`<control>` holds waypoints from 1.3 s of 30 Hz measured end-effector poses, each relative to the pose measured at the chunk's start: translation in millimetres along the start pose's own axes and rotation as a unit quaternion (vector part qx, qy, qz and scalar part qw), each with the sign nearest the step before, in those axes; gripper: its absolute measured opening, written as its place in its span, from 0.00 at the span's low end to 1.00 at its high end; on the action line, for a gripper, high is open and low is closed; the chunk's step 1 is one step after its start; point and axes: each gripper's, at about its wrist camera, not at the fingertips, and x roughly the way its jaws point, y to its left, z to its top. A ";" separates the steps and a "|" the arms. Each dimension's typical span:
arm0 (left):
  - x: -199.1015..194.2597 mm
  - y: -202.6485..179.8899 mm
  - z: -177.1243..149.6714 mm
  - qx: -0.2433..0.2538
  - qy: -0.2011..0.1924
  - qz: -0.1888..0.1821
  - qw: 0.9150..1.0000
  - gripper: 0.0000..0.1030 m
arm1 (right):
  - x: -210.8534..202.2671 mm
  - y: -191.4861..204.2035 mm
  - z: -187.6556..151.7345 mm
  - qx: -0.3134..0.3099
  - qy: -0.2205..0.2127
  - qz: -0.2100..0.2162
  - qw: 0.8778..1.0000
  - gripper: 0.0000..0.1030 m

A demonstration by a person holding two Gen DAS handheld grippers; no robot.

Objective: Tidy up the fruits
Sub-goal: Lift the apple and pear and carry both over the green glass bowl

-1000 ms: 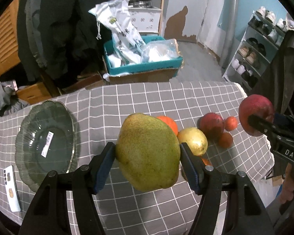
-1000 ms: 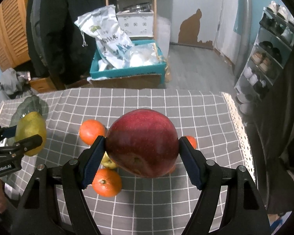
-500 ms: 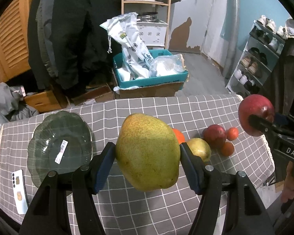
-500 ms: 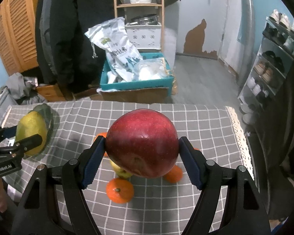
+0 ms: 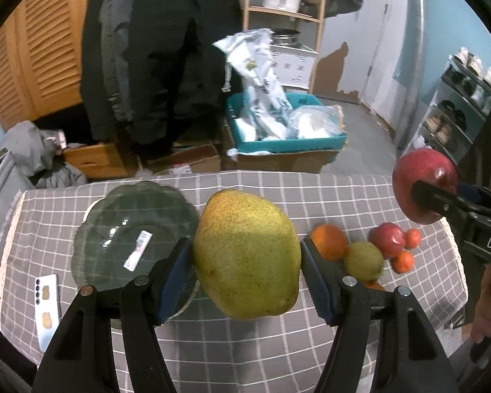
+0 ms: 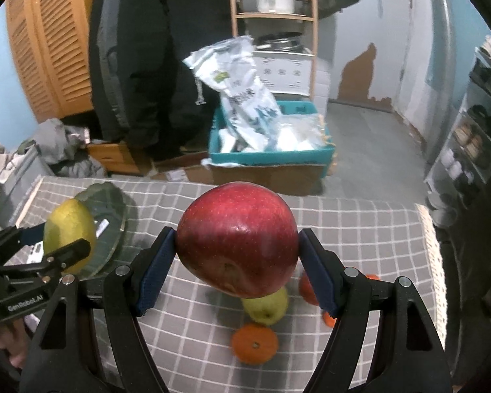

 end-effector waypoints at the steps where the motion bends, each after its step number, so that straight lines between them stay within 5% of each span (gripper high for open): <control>1: 0.0 6.7 0.1 -0.005 0.000 0.004 1.000 0.66 | 2.9 5.9 2.5 -0.003 0.000 0.005 1.000 0.73; 21: 17.6 116.3 -17.7 -0.084 0.025 0.067 0.994 0.66 | 84.1 121.8 18.4 -0.066 0.053 0.093 0.992 0.73; 39: 74.9 175.1 -53.3 -0.137 0.102 0.092 0.981 0.66 | 163.5 194.3 -4.5 -0.102 0.143 0.135 0.975 0.74</control>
